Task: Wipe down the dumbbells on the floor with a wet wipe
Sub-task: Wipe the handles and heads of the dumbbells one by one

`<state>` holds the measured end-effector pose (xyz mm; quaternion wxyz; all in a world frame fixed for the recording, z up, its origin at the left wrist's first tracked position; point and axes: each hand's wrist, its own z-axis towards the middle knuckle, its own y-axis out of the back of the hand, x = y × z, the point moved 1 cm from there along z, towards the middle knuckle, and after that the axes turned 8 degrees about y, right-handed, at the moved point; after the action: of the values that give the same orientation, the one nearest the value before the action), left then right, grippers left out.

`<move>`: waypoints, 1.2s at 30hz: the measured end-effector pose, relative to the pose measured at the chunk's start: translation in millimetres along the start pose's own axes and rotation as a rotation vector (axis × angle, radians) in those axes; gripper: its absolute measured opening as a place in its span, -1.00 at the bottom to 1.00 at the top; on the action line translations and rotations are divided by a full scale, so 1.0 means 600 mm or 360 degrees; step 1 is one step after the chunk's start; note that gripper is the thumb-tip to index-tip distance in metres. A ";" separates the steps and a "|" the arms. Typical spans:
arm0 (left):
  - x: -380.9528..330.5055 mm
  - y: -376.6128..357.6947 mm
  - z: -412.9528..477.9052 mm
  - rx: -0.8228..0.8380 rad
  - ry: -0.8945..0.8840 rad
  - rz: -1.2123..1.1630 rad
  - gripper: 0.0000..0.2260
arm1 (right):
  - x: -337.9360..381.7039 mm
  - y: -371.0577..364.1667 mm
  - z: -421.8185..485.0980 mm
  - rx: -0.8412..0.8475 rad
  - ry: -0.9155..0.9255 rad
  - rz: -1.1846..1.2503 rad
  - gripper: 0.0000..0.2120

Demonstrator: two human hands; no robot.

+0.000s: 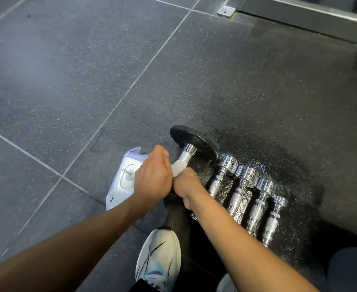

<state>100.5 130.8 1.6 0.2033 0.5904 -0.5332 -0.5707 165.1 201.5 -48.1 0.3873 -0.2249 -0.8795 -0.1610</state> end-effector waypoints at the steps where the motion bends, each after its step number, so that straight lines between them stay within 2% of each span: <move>1: -0.001 0.000 -0.001 0.0006 -0.0012 0.0004 -0.81 | -0.001 0.000 0.004 0.0070 0.0002 0.0227 -0.81; 3: 0.000 0.000 -0.001 -0.0001 -0.0036 -0.0002 -0.81 | 0.004 0.009 0.009 0.0217 -0.0035 0.0703 -0.90; 7: 0.000 0.003 0.000 0.0004 -0.0023 -0.0011 -0.80 | 0.007 0.030 0.046 0.0191 -0.0073 0.1509 -0.69; 9: -0.001 0.002 0.000 0.0015 -0.0040 0.0014 -0.78 | 0.008 0.039 0.060 0.0094 0.0020 0.1647 -0.62; 12: 0.000 0.003 0.002 0.0017 -0.0030 0.0007 -0.78 | 0.002 0.026 0.048 0.0091 0.0046 0.1462 -0.65; 14: 0.000 0.002 0.003 0.0007 -0.0055 -0.0002 -0.80 | -0.012 0.010 0.037 0.0224 0.0017 0.1115 -0.69; 15: -0.001 0.002 0.002 0.0012 -0.0056 0.0000 -0.80 | -0.017 0.006 0.033 0.0302 0.0013 0.0883 -0.63; 17: -0.005 0.002 -0.002 0.0032 -0.0028 0.0013 -0.80 | -0.018 0.007 0.030 0.0395 -0.0047 0.0397 -0.41; 19: -0.009 0.004 -0.004 0.0033 -0.0015 0.0029 -0.79 | -0.013 0.001 0.031 0.0269 -0.0133 0.0142 -0.35; 23: -0.006 0.002 0.000 0.0023 0.0025 0.0029 -0.80 | -0.010 -0.020 0.056 -0.0245 0.0026 0.0472 -0.49; 25: -0.005 0.005 -0.002 0.0003 -0.0014 0.0051 -0.80 | 0.006 0.001 0.078 -0.0337 0.0048 0.0846 -0.60; 27: -0.004 0.008 -0.004 -0.0018 -0.0072 0.0105 -0.83 | 0.019 0.028 0.081 -0.0177 0.0044 0.1301 -0.72; 29: -0.001 0.009 -0.002 -0.0030 -0.0097 0.0114 -0.84 | 0.018 0.035 0.060 0.0107 0.0095 0.1439 -0.64; 31: -0.001 0.004 0.000 -0.0024 -0.0069 0.0059 -0.83 | -0.003 0.026 0.030 0.0317 -0.0015 0.1298 -0.62; 33: -0.004 -0.005 -0.001 0.0010 -0.0052 0.0057 -0.84 | -0.010 0.026 0.005 0.0462 -0.0048 0.0972 -0.77; 34: -0.004 -0.006 -0.003 0.0012 -0.0045 0.0071 -0.84 | -0.002 0.028 -0.007 0.0488 -0.0027 0.0754 -0.80; 36: -0.005 -0.004 -0.003 -0.0017 -0.0036 0.0079 -0.83 | 0.012 0.029 -0.013 0.0399 -0.0009 0.0170 -0.68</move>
<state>104.0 133.3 1.2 0.2146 0.5695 -0.5470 -0.5749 174.5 214.6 -35.6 0.4178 -0.2219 -0.8806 -0.0285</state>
